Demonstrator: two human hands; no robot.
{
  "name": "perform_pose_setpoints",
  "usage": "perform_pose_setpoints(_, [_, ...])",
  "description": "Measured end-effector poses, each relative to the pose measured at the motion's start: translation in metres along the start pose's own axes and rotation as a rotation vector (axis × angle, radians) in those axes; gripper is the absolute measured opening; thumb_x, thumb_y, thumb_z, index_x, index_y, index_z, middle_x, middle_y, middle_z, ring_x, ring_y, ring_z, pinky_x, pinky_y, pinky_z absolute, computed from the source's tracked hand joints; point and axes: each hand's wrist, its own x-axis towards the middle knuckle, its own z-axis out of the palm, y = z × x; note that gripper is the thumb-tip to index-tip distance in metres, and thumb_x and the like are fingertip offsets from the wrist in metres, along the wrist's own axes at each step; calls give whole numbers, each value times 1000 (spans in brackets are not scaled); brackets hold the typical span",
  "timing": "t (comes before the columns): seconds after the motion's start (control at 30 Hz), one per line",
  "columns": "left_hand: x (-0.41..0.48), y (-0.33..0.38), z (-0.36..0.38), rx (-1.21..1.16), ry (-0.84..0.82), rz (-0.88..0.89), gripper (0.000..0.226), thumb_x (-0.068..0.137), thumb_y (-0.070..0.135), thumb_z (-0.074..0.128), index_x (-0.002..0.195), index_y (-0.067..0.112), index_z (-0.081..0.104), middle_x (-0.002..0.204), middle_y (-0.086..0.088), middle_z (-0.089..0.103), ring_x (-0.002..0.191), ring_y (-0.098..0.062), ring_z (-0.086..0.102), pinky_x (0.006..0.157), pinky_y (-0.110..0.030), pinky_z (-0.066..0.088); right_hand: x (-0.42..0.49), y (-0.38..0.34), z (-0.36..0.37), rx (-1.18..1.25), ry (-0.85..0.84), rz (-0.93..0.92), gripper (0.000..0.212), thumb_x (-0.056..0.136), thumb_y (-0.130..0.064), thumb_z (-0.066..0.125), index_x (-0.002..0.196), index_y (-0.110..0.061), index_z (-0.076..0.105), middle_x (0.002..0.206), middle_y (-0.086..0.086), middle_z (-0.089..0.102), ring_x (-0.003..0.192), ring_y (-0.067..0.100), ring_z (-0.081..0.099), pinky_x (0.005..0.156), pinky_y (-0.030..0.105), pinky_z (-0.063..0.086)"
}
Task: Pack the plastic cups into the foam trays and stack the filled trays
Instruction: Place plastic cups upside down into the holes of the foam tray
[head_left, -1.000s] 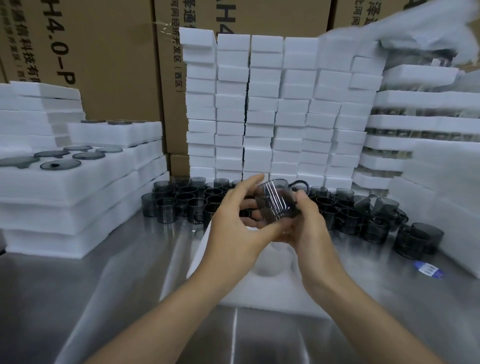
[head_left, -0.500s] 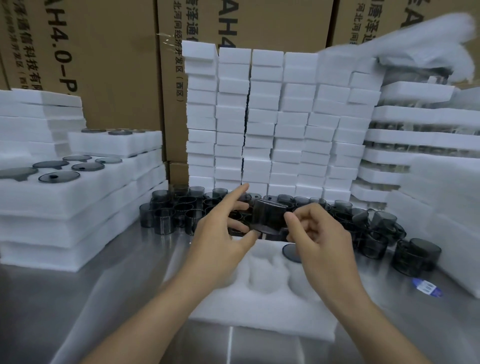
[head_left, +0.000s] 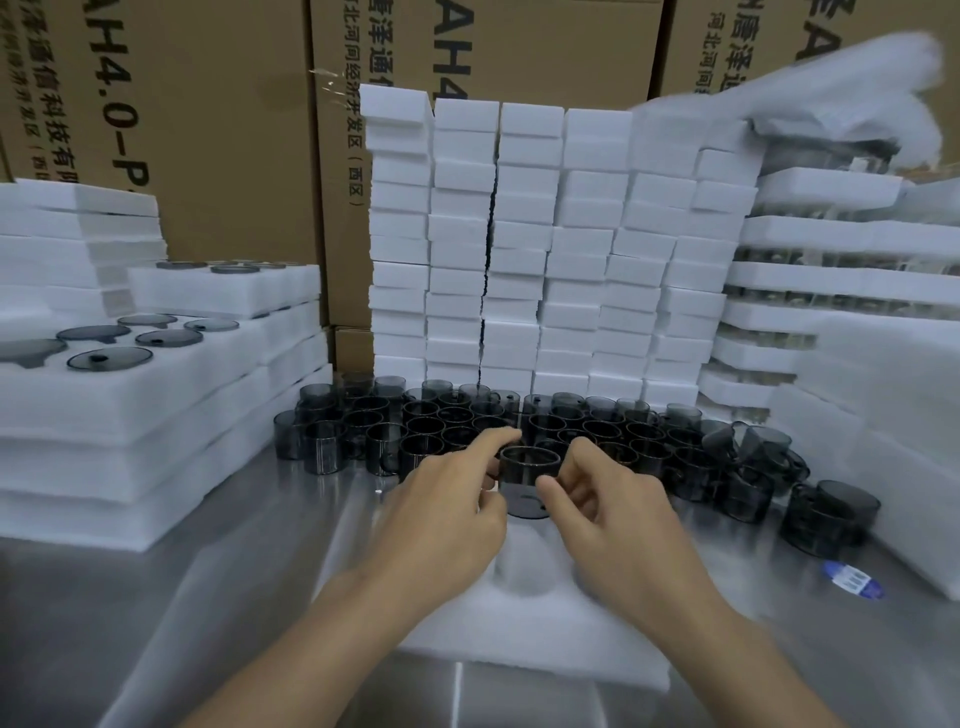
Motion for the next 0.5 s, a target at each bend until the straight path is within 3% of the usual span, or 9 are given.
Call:
perform_pose_setpoints(0.07, [0, 0, -1, 42, -3, -34, 61, 98, 19, 52, 146, 56, 44, 129, 19, 68, 118, -7, 63, 95, -41, 57, 0, -1, 0, -25, -29, -17, 28, 100, -48, 60, 84, -30, 47, 75, -11, 63, 68, 13, 57, 65, 45, 54])
perform_pose_setpoints(0.23, [0, 1, 0, 28, -1, -70, 59, 95, 17, 53, 140, 55, 48, 124, 22, 70, 90, -1, 64, 77, -32, 52, -1, -3, -1, -45, -64, -32, 29, 99, -49, 59, 85, -26, 47, 73, -7, 60, 67, 14, 54, 64, 45, 53])
perform_pose_setpoints(0.37, [1, -1, 0, 17, -3, -89, 61, 96, 17, 52, 142, 56, 46, 127, 20, 68, 103, -7, 63, 81, -34, 48, -1, -3, -2, -85, -73, -16, 27, 97, -48, 60, 85, -27, 47, 73, -8, 62, 68, 13, 55, 64, 43, 53])
perform_pose_setpoints(0.5, [0, -1, 1, 24, -11, -83, 63, 95, 16, 53, 144, 56, 44, 128, 19, 67, 114, -7, 61, 86, -35, 48, -1, -3, -1, -175, -102, -19, 28, 95, -52, 59, 87, -28, 46, 83, -22, 62, 71, 8, 57, 59, 33, 48])
